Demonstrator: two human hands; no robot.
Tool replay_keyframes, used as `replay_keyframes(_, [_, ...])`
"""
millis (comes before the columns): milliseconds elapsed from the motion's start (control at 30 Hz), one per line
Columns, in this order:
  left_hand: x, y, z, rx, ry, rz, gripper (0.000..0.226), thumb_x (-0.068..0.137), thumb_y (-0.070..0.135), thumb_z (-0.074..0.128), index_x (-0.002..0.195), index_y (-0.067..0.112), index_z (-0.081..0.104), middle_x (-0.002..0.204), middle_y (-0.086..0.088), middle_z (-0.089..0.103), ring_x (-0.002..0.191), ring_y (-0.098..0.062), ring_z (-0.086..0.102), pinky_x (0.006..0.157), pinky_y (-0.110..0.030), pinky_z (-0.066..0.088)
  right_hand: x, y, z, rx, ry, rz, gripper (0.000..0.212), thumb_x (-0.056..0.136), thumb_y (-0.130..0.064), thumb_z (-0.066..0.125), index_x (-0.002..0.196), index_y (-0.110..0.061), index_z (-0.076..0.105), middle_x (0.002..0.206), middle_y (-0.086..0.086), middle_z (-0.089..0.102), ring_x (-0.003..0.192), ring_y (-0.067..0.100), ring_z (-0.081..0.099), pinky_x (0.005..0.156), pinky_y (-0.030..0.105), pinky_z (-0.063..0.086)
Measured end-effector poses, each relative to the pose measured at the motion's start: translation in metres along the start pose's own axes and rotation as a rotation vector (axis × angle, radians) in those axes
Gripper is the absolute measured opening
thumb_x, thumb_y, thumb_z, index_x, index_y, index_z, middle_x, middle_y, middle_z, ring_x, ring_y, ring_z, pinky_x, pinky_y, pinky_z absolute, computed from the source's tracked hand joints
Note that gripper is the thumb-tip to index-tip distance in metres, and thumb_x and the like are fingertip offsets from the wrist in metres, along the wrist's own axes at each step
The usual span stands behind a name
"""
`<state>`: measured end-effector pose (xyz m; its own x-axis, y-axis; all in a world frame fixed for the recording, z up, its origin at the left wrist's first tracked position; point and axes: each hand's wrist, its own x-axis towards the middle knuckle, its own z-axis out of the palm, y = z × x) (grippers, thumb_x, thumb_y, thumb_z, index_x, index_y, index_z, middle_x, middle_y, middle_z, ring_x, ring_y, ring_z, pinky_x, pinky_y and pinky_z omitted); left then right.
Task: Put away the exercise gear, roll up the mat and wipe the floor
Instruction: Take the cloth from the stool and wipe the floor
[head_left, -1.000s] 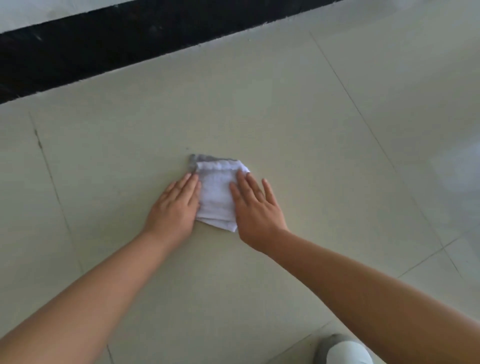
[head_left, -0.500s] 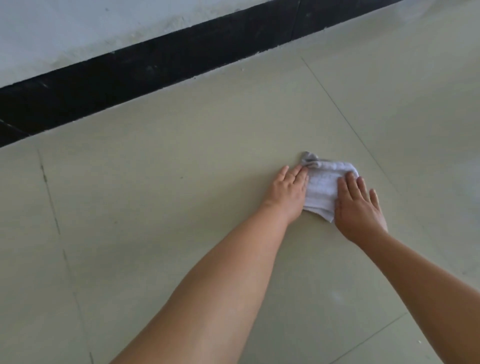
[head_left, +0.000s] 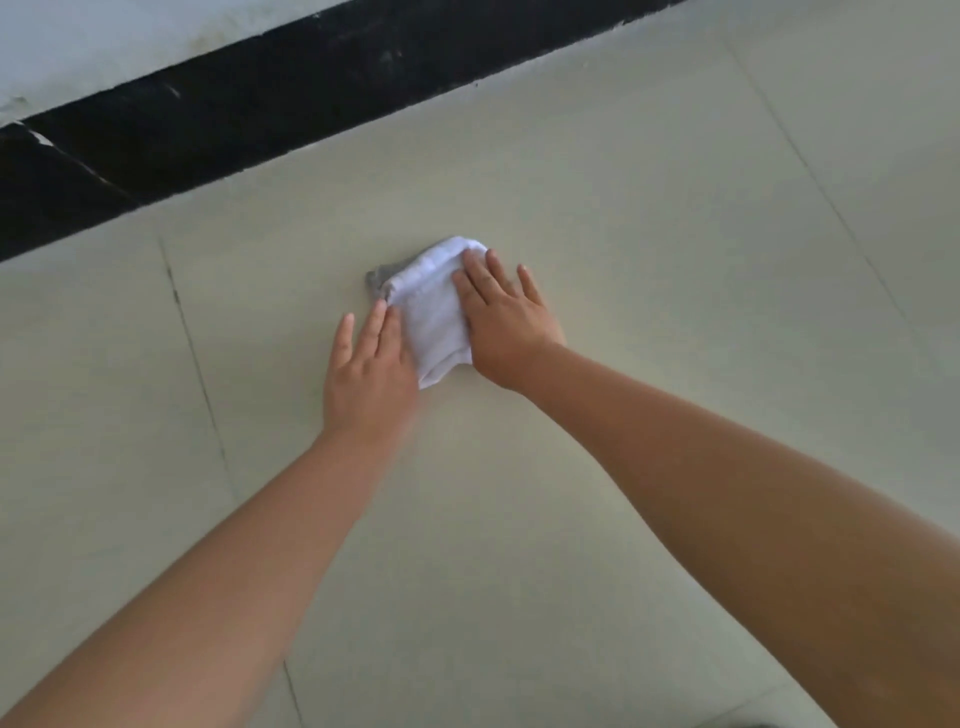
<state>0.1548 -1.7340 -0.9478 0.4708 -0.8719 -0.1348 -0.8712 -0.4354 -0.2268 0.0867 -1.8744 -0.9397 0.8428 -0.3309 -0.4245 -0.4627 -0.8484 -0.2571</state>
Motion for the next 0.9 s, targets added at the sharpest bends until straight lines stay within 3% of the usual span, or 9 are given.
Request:
replay_keyframes(233, [-0.025,0.009,-0.001,-0.253,-0.043,0.150,0.049,0.065,0.009,0.033,0.081,-0.009,0.075,0.087,-0.018,0.075,0.078,-0.029,0.075,0.064,-0.036,0.059,-0.056,0.009,0.019,-0.154,0.012,-0.111,0.067,0.094,-0.016,0.043,0.151,-0.024,0.009,0.160,0.002,-0.007,0.148,0.021,-0.005,0.116,0.036,-0.013])
replay_keyframes(367, [-0.017,0.040,-0.009,-0.304,-0.022,0.385,0.046,0.064,0.010,0.034,0.069,-0.003,0.077,0.078,-0.012,0.077,0.072,-0.022,0.076,0.062,-0.028,0.059,-0.114,0.029,0.040,-0.247,0.117,0.057,0.075,0.049,-0.012,0.083,0.121,-0.011,0.064,0.132,0.014,0.058,0.118,0.033,0.059,0.106,0.051,0.033])
replay_keyframes(500, [-0.018,0.090,-0.016,-0.363,-0.033,0.527,0.047,0.062,0.015,0.033,0.065,0.003,0.079,0.075,-0.004,0.078,0.071,-0.014,0.076,0.063,-0.020,0.058,-0.168,0.043,0.060,-0.314,0.109,0.238,0.076,0.029,-0.007,0.087,0.104,-0.008,0.073,0.111,0.015,0.070,0.098,0.033,0.070,0.104,0.046,0.027])
replay_keyframes(600, [-0.025,0.121,-0.020,-0.413,-0.060,0.564,0.047,0.061,0.015,0.032,0.062,0.005,0.079,0.070,-0.001,0.077,0.068,-0.010,0.075,0.062,-0.017,0.057,-0.201,0.039,0.068,-0.257,0.040,0.390,0.075,0.020,-0.007,0.088,0.094,-0.008,0.077,0.102,0.013,0.074,0.087,0.030,0.073,0.081,0.049,0.054])
replay_keyframes(633, [-0.028,0.127,-0.022,-0.414,-0.081,0.569,0.048,0.061,0.014,0.031,0.060,0.006,0.078,0.069,-0.001,0.077,0.066,-0.010,0.075,0.061,-0.017,0.057,-0.208,0.032,0.067,-0.234,0.003,0.441,0.074,0.020,-0.006,0.088,0.094,-0.008,0.077,0.103,0.013,0.073,0.087,0.029,0.073,0.077,0.050,0.055])
replay_keyframes(700, [-0.034,0.132,-0.024,-0.395,-0.121,0.589,0.048,0.059,0.014,0.030,0.057,0.007,0.078,0.066,-0.003,0.076,0.064,-0.012,0.074,0.060,-0.019,0.058,-0.217,0.017,0.064,-0.172,-0.042,0.547,0.071,0.046,-0.004,0.084,0.115,-0.003,0.067,0.127,0.016,0.061,0.111,0.033,0.063,0.095,0.052,0.046])
replay_keyframes(767, [-0.033,0.129,-0.023,-0.361,-0.105,0.613,0.048,0.058,0.014,0.029,0.054,0.008,0.077,0.064,-0.004,0.076,0.061,-0.014,0.074,0.060,-0.020,0.059,-0.216,0.013,0.061,-0.136,-0.089,0.569,0.065,0.086,-0.004,0.053,0.146,-0.003,0.028,0.156,0.014,0.019,0.144,0.031,0.022,0.118,0.046,0.012])
replay_keyframes(833, [-0.027,0.124,-0.019,-0.325,-0.073,0.639,0.047,0.058,0.013,0.030,0.053,0.006,0.077,0.063,-0.004,0.075,0.060,-0.015,0.074,0.058,-0.023,0.059,-0.204,0.022,0.053,-0.122,-0.117,0.561,0.060,0.097,-0.010,0.034,0.150,-0.005,0.005,0.159,0.011,-0.003,0.148,0.025,-0.003,0.119,0.039,-0.006])
replay_keyframes(900, [-0.018,0.123,-0.028,-0.272,-0.031,0.597,0.047,0.061,0.013,0.032,0.060,0.003,0.078,0.070,-0.006,0.077,0.065,-0.016,0.075,0.063,-0.024,0.059,-0.189,0.038,0.046,-0.146,-0.067,0.538,0.061,0.098,-0.014,0.033,0.150,-0.006,0.003,0.159,0.012,-0.005,0.148,0.025,-0.006,0.119,0.036,-0.007])
